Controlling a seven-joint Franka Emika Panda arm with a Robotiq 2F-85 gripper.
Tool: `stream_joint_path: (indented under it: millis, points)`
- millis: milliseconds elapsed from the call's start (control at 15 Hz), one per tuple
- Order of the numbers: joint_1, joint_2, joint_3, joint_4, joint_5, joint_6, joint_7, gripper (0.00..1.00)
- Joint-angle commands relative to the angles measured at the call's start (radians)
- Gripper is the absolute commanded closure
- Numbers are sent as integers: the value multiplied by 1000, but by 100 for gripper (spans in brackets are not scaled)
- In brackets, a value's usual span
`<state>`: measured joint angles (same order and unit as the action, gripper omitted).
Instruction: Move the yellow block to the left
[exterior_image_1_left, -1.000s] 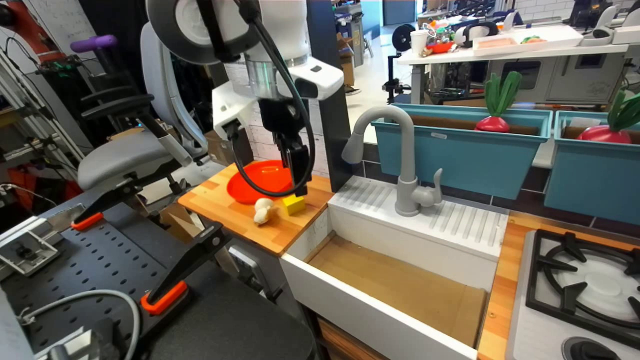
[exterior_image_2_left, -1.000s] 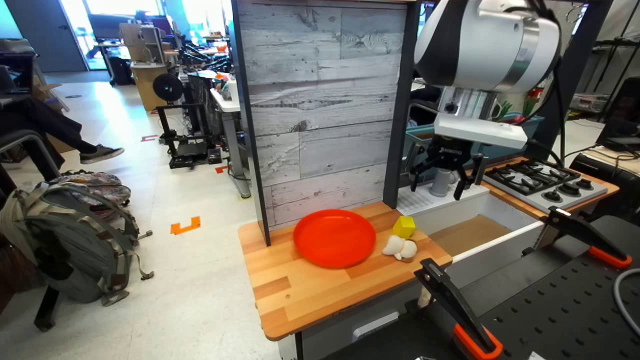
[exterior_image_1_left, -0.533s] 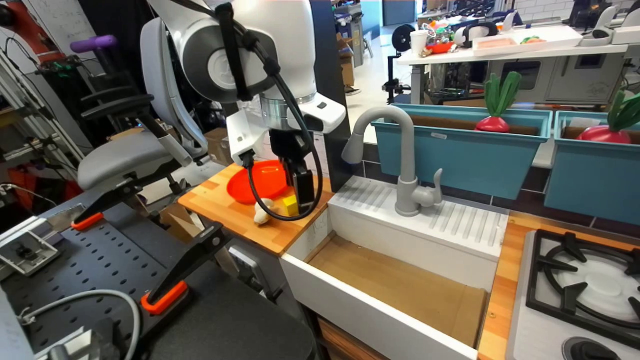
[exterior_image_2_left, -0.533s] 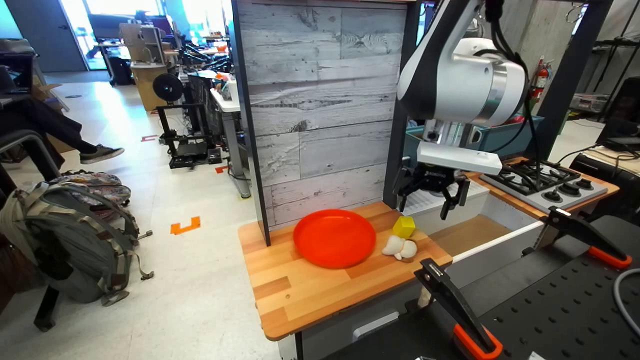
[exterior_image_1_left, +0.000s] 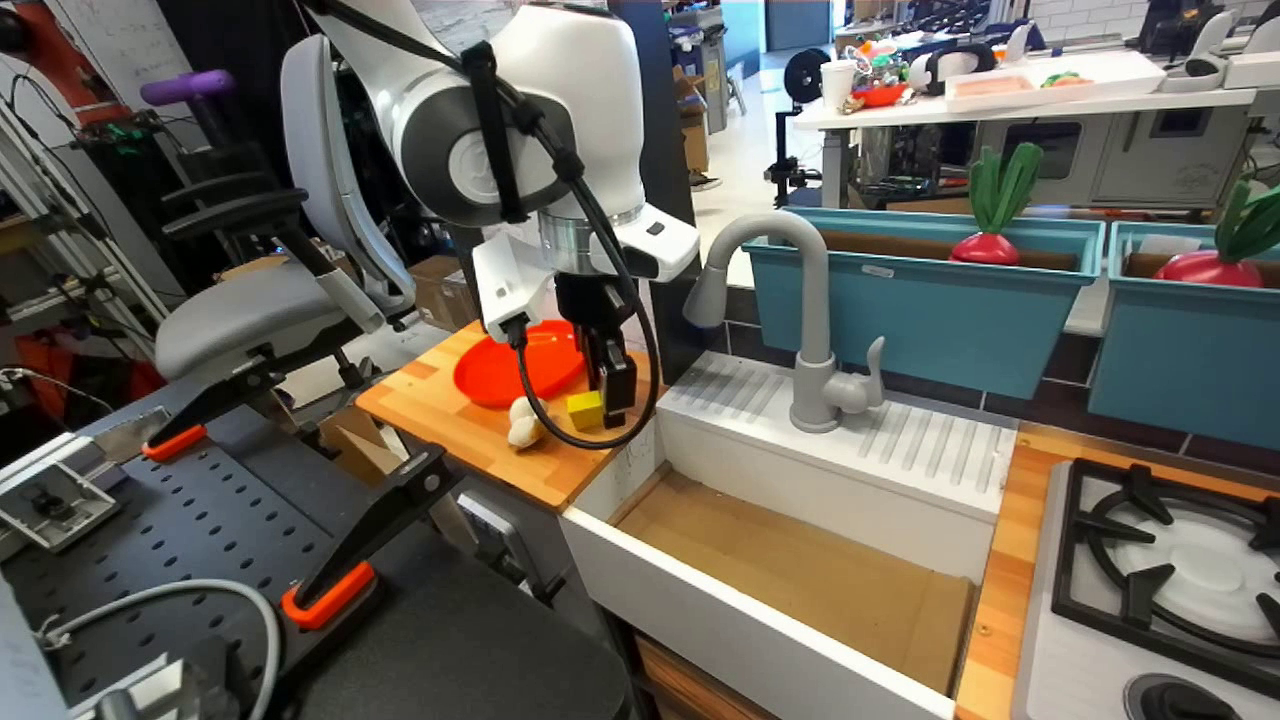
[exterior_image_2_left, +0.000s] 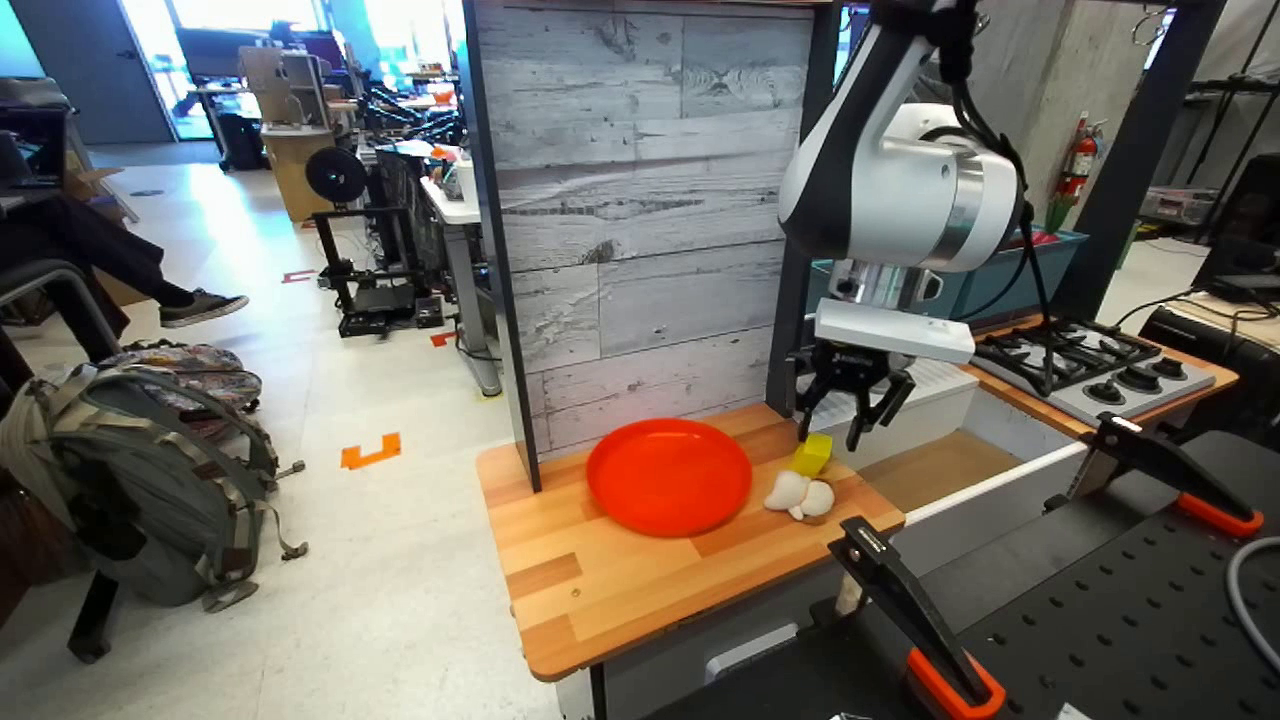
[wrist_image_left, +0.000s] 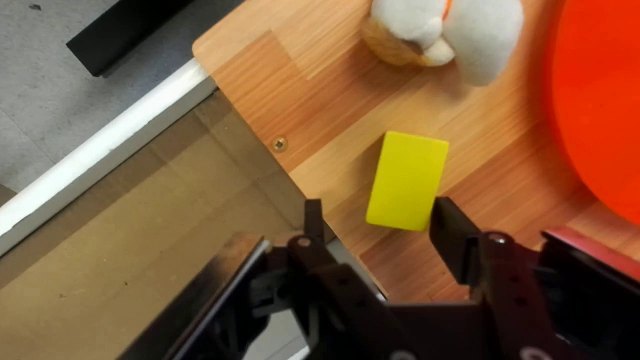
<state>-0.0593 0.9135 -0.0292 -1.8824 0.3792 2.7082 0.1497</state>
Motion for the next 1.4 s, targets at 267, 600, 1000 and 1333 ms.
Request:
stream_joint_path:
  millis: [267, 600, 1000, 1333]
  points:
    - [-37, 43, 19, 72, -20, -24, 30, 99]
    - [-43, 34, 24, 64, -18, -19, 27, 69]
    - [-48, -10, 46, 12, -12, 11, 4, 25]
    - [-30, -25, 52, -5, -34, 13, -18, 0]
